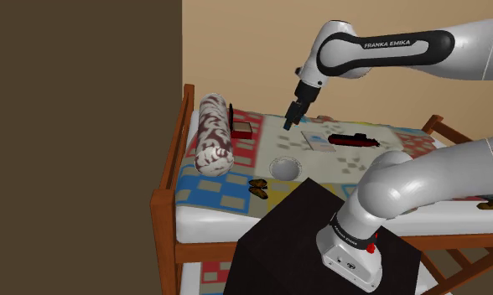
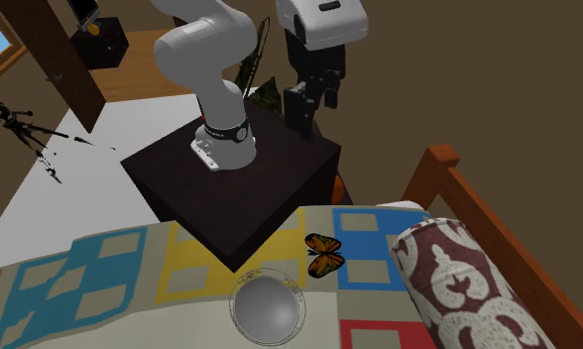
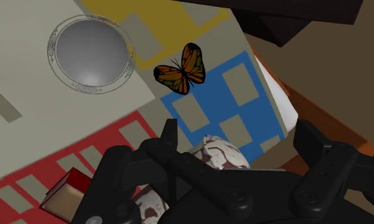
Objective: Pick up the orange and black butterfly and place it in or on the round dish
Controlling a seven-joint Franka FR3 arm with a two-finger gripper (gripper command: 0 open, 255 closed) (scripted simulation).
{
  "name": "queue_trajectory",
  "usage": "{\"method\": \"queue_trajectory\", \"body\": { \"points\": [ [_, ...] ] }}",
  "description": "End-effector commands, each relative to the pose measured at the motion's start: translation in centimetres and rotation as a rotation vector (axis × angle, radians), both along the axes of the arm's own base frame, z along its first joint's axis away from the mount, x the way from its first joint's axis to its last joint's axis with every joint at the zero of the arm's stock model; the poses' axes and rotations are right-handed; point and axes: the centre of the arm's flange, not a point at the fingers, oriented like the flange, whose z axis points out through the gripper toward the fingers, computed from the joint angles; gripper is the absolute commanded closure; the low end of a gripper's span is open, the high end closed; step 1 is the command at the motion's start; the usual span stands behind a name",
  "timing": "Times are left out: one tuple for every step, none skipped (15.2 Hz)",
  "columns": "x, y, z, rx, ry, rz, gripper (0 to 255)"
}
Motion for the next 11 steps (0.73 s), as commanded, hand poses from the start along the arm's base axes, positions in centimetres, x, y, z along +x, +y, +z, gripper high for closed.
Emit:
{"method": "queue_trajectory", "body": {
  "points": [
    [0.3,-0.9,-2.6,0.016,0.002,0.014,0],
    [0.5,-1.3,-3.9,0.025,0.004,0.021,0],
    [0.6,-1.6,-5.2,0.033,0.006,0.028,0],
    [0.7,-1.9,-6.5,0.042,0.008,0.035,0],
    [0.9,-2.3,-7.8,0.050,0.010,0.042,0],
    [1.0,-2.6,-9.2,0.058,0.012,0.049,0],
    [1.2,-2.9,-10.5,0.067,0.014,0.056,0],
    [1.3,-3.2,-11.8,0.075,0.016,0.063,0],
    [1.4,-3.4,-13.2,0.084,0.018,0.070,0],
    [1.6,-3.7,-14.5,0.092,0.020,0.076,0],
    [1.7,-3.9,-15.8,0.100,0.022,0.083,0]
  ]
}}
